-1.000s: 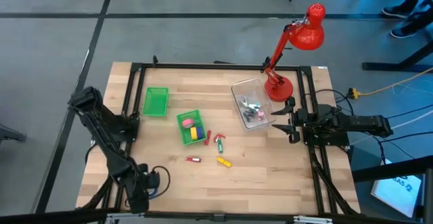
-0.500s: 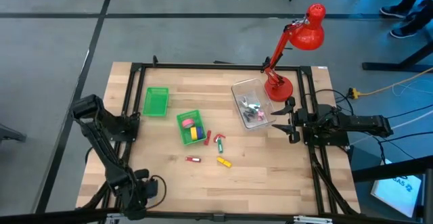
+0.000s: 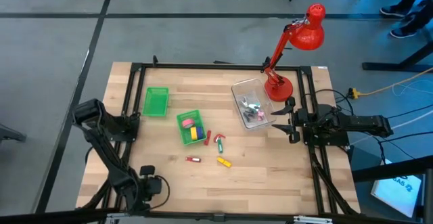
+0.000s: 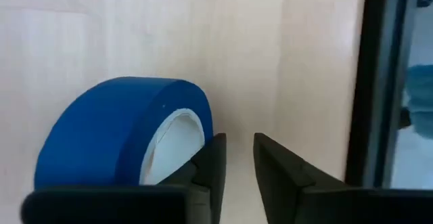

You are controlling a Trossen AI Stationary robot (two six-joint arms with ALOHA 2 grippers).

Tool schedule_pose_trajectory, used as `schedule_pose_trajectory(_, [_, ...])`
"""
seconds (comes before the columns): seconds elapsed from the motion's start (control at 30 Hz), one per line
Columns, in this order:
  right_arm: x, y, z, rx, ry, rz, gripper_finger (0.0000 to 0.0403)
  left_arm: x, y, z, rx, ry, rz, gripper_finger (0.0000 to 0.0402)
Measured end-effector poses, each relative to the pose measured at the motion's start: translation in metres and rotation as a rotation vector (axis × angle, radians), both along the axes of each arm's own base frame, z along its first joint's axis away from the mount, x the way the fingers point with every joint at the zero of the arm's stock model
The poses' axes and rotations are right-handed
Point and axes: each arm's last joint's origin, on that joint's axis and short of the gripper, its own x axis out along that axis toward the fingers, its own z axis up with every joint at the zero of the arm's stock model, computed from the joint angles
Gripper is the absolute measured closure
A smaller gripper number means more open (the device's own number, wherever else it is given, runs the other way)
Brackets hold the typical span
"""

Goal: Pick and place Stapler, Stapler remover, tape
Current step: Put the blue tape into the right green bin

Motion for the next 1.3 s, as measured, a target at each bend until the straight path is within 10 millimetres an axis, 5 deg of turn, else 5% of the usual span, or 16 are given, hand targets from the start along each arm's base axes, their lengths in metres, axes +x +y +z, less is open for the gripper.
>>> schedule_pose_trajectory(0.27, [0.000, 0.000, 0.000, 0.000, 0.000, 0.000, 0.0171, -0.003, 0.012, 0.034, -0.040, -0.079, -0.012, 0.0397])
schedule_pose_trajectory(0.6, [0.000, 0.000, 0.000, 0.000, 0.000, 0.000, 0.0171, -0.006, 0.034, 0.057, 0.008, -0.090, -0.085, 0.0397])
schedule_pose_trajectory(1.3, [0.000, 0.000, 0.000, 0.000, 0.000, 0.000, 0.0171, 0.018, 0.039, 0.013, 0.170, 0.051, -0.115, 0.0215])
